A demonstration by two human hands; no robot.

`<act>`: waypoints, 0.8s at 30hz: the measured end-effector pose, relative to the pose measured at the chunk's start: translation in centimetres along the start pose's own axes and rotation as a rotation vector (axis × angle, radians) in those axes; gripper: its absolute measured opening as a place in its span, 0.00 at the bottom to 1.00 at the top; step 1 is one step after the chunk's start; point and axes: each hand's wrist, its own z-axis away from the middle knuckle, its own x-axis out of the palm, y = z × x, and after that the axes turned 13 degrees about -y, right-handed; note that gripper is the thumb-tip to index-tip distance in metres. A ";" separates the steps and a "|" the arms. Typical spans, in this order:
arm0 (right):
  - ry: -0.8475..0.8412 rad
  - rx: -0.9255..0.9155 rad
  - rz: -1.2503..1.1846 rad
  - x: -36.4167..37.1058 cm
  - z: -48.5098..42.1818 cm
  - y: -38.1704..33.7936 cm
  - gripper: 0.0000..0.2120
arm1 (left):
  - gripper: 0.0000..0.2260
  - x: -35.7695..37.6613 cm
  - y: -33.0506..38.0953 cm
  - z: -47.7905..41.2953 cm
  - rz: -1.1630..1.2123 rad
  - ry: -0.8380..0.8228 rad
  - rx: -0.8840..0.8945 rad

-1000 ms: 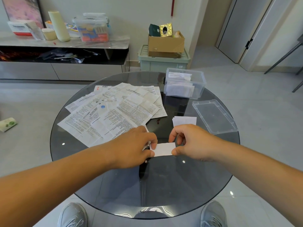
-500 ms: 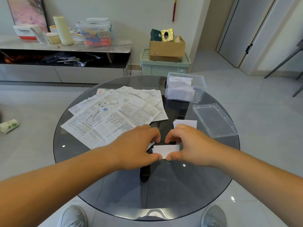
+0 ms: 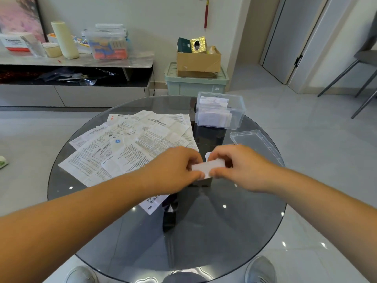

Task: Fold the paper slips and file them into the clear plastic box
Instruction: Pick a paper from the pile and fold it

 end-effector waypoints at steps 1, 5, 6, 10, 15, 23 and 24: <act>0.040 -0.003 0.037 -0.9 -0.2 0.5 0.05 | 0.06 -0.4 0.2 -0.9 0.036 0.028 -0.004; 0.079 0.049 0.114 -2.6 -1.4 2.4 0.03 | 0.09 -1.0 0.8 -4.4 0.157 0.071 -0.062; 0.078 0.065 0.137 -2.7 -1.6 2.8 0.03 | 0.09 -1.0 0.7 -5.3 0.155 0.064 -0.082; 0.075 0.097 0.222 -2.3 -2.7 4.0 0.09 | 0.10 -0.6 0.2 -7.6 0.103 0.019 -0.157; 0.041 0.141 0.386 -2.2 -3.5 4.7 0.12 | 0.07 -0.7 0.5 -8.9 0.038 -0.066 -0.155; 0.017 0.143 0.318 -2.4 -3.4 4.6 0.10 | 0.11 -1.6 1.7 -9.9 -0.067 -0.190 -0.186; -0.002 0.140 0.295 -2.4 -3.4 4.4 0.09 | 0.12 -1.6 1.8 -10.0 -0.078 -0.204 -0.192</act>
